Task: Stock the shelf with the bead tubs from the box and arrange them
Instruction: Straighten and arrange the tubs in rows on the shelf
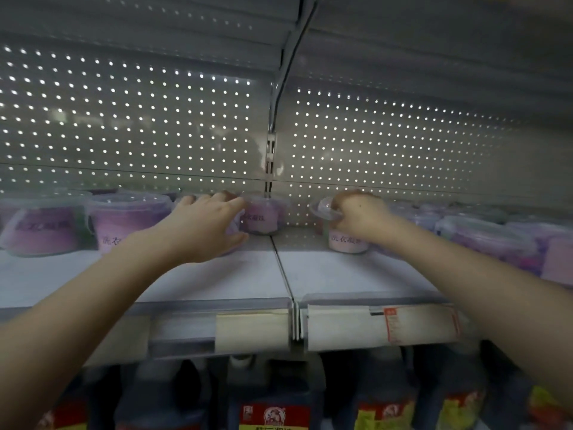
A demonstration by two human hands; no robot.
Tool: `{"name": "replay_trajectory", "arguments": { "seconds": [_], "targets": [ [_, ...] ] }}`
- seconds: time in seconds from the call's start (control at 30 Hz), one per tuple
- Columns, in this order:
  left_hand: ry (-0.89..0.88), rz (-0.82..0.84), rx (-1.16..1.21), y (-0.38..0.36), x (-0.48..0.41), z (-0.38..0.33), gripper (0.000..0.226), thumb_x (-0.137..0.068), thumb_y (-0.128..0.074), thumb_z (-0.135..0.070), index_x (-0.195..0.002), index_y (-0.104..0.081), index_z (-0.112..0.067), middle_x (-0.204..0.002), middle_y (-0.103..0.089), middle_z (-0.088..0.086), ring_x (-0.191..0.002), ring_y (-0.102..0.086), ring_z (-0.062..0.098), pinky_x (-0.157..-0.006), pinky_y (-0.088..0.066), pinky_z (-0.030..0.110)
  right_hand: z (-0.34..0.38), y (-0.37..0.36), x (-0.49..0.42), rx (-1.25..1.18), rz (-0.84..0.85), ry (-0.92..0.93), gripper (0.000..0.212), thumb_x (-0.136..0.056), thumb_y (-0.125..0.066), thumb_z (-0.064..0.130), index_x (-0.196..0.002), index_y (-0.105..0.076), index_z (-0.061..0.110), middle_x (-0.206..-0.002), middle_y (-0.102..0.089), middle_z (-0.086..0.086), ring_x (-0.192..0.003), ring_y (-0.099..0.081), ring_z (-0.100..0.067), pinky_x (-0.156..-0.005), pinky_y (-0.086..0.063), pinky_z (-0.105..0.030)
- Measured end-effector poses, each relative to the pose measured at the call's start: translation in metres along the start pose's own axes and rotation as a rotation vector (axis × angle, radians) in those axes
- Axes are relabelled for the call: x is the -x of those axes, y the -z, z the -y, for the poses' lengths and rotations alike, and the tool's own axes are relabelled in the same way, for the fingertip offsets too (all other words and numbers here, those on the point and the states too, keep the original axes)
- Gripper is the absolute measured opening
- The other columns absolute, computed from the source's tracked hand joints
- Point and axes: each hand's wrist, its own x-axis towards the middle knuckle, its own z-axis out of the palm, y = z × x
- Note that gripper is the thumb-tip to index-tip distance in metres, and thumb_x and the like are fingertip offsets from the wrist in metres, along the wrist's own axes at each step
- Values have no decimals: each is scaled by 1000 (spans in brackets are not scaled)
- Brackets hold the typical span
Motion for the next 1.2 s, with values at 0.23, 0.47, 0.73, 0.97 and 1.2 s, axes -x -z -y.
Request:
{"name": "replay_trajectory", "arguments": {
  "seconds": [0.23,0.47,0.73,0.97,1.2],
  "targets": [
    [-14,-34,68,6,12,1,55,-92,-45,-46,-143,-29,-33,-145,-35,-2,-128,-40,23,-107,-27,40,25,-4,14,-117,-130,148,21,-91,-56,30,-101,-62,13,-105,-66,-10,-99,-61,-33,-74,-44,-35],
    [5,-34,75,4,24,16,52,-92,-45,-44,-140,-29,-35,-144,-34,-6,-126,-42,20,-103,-27,37,71,-10,0,-192,-177,236,24,-93,-52,25,-111,-61,14,-109,-65,-12,-103,-60,-36,-77,-45,-36],
    [14,-27,84,3,23,17,53,-92,-46,-44,-141,-29,-35,-145,-34,-6,-125,-41,21,-102,-27,37,89,-8,-7,-211,-186,280,23,-93,-54,26,-109,-62,12,-108,-65,-13,-101,-60,-35,-74,-43,-33],
    [-4,-27,99,6,12,5,55,-92,-46,-44,-143,-29,-32,-146,-34,-2,-127,-41,23,-105,-27,39,29,10,-1,-517,-151,169,36,-88,-64,27,-120,-62,10,-125,-62,-6,-117,-56,-20,-97,-43,-30],
    [-25,-36,65,2,-8,-14,53,-93,-43,-45,-142,-29,-32,-144,-39,3,-124,-44,26,-103,-29,40,-50,-5,-19,-187,-38,-122,44,-87,-62,19,-129,-52,22,-134,-53,-7,-116,-54,-26,-94,-46,-32]
  ]
}}
